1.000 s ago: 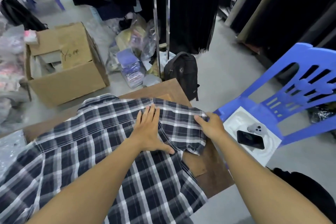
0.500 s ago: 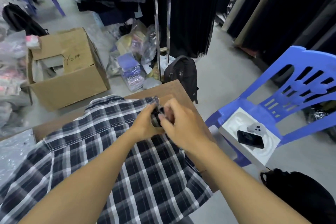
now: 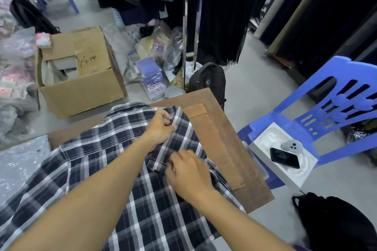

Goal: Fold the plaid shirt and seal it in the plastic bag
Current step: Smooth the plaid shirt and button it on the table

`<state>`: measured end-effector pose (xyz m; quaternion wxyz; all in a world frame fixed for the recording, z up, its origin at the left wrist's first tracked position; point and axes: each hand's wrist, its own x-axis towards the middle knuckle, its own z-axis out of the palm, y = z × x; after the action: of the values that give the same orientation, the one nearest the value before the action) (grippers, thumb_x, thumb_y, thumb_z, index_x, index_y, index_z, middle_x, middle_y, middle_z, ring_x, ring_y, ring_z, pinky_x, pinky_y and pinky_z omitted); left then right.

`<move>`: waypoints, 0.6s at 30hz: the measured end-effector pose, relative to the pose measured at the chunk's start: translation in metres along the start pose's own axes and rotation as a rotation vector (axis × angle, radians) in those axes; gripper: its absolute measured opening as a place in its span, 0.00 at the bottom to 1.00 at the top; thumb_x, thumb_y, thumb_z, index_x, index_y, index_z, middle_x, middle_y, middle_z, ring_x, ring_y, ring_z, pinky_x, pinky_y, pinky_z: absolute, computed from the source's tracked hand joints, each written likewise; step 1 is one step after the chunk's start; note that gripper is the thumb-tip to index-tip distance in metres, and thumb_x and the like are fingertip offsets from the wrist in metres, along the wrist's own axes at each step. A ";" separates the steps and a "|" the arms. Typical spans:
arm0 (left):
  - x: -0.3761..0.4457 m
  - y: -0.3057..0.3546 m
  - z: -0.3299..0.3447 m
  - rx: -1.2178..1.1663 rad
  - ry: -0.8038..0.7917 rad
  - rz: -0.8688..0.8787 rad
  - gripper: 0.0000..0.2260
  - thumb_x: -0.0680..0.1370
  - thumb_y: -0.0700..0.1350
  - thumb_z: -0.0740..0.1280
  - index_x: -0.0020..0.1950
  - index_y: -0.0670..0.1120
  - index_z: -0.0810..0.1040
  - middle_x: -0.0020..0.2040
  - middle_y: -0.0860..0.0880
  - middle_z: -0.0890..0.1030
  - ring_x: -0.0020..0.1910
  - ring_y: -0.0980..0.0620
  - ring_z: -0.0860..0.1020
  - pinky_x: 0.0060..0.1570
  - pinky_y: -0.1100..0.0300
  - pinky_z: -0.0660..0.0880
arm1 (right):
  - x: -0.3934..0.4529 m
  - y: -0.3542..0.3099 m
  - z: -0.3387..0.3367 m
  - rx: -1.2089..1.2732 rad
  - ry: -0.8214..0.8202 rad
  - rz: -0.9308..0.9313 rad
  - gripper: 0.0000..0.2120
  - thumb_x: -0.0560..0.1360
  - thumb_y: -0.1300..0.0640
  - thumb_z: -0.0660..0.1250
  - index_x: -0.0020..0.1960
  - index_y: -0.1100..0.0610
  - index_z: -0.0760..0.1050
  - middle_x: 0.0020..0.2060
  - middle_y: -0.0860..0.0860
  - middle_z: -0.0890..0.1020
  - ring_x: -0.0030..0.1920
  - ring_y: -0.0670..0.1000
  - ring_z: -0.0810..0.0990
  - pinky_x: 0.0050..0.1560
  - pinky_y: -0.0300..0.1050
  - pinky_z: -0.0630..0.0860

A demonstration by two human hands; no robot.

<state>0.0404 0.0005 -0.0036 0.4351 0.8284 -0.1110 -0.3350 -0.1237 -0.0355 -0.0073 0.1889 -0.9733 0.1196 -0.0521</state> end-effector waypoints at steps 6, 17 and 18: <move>-0.003 0.005 0.010 0.133 -0.005 0.088 0.09 0.81 0.34 0.62 0.53 0.47 0.77 0.63 0.36 0.77 0.61 0.35 0.77 0.52 0.45 0.77 | -0.027 0.037 0.005 -0.222 -0.042 0.130 0.16 0.68 0.45 0.76 0.43 0.55 0.76 0.40 0.54 0.78 0.41 0.53 0.76 0.23 0.40 0.62; 0.002 -0.012 0.013 0.661 0.133 0.422 0.18 0.81 0.43 0.64 0.71 0.47 0.69 0.71 0.44 0.66 0.65 0.44 0.71 0.54 0.49 0.76 | -0.027 0.050 0.002 -0.248 -0.045 0.071 0.36 0.73 0.26 0.56 0.61 0.56 0.76 0.59 0.58 0.77 0.60 0.60 0.73 0.57 0.58 0.73; 0.002 -0.017 0.013 0.790 0.157 0.527 0.20 0.81 0.45 0.63 0.73 0.46 0.68 0.74 0.43 0.65 0.69 0.42 0.68 0.60 0.46 0.75 | -0.025 0.050 0.002 -0.260 -0.077 0.031 0.39 0.75 0.27 0.55 0.69 0.57 0.73 0.68 0.61 0.73 0.70 0.63 0.69 0.67 0.62 0.67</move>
<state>0.0315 0.0010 -0.0230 0.1643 0.8967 -0.4027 -0.0819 -0.1581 -0.0737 -0.0296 0.0662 -0.9889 0.1331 0.0041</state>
